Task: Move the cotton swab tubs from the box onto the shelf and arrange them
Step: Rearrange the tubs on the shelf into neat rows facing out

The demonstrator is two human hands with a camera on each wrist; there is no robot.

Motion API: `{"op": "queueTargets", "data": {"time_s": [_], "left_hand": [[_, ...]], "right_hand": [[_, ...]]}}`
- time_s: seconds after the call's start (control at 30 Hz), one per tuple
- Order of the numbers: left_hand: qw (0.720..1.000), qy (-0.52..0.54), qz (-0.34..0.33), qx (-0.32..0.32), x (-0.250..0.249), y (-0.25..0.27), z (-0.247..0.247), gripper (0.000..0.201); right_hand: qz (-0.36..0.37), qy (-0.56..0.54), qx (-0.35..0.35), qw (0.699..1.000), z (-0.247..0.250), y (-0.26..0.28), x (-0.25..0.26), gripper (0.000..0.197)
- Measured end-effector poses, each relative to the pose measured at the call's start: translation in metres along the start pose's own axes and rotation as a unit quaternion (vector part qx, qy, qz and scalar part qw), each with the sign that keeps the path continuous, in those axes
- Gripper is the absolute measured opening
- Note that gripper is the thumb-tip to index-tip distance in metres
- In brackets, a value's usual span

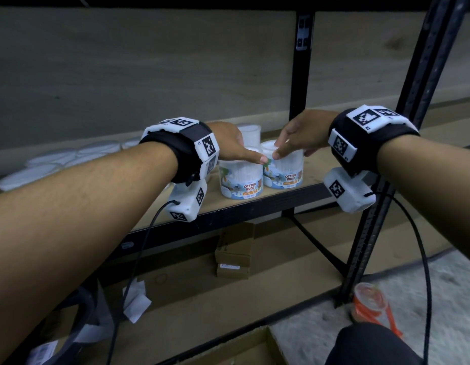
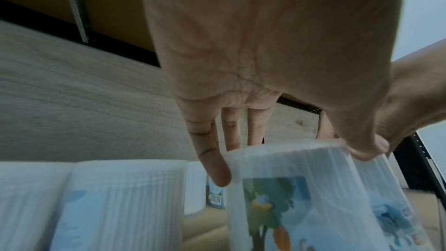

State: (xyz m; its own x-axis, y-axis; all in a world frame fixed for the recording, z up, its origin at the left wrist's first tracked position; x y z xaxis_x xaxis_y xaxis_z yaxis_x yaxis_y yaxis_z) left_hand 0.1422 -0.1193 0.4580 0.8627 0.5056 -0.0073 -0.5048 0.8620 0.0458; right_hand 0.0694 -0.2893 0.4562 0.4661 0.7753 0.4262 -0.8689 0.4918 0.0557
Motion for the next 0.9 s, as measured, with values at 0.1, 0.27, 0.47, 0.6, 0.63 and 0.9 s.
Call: {"op": "queueTargets", "data": {"time_s": [0.1, 0.27, 0.47, 0.6, 0.63, 0.9], "left_hand": [[1.0, 0.004, 0.003, -0.005, 0.0, 0.004, 0.0, 0.09], [0.998, 0.033, 0.011, -0.048, 0.009, 0.017, 0.009, 0.09], [0.996, -0.002, 0.041, -0.073, 0.051, 0.041, 0.023, 0.078], [0.995, -0.012, 0.065, -0.077, 0.078, 0.062, 0.026, 0.069], [0.994, -0.014, 0.068, -0.082, 0.084, 0.067, 0.026, 0.067], [0.992, -0.018, 0.092, -0.081, 0.128, 0.095, 0.018, 0.064]], "right_hand": [[0.004, 0.039, 0.001, 0.999, 0.0, 0.004, 0.002, 0.04], [0.023, 0.146, -0.031, 0.989, 0.006, 0.014, 0.017, 0.055], [0.032, 0.131, -0.072, 0.988, 0.006, 0.013, 0.053, 0.048], [0.06, 0.139, -0.069, 0.986, -0.002, 0.019, 0.087, 0.045], [0.067, 0.139, -0.069, 0.986, -0.004, 0.02, 0.096, 0.044], [0.103, 0.159, -0.068, 0.98, -0.03, 0.024, 0.151, 0.052]]}}
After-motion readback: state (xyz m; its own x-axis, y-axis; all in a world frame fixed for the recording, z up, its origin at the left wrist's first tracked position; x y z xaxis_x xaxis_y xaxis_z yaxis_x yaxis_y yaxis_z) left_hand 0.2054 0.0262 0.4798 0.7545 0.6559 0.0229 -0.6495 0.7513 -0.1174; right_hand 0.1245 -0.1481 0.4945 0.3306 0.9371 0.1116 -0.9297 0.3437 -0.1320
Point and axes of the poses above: each hand's wrist, its own y-axis away from the middle knuckle, its own z-axis out of the back of the hand, x = y × z, the point moved 3 cm from there along -y, towards the middle knuckle, and after that the axes turned 15 degrees about -z, right-handed, at the moved point
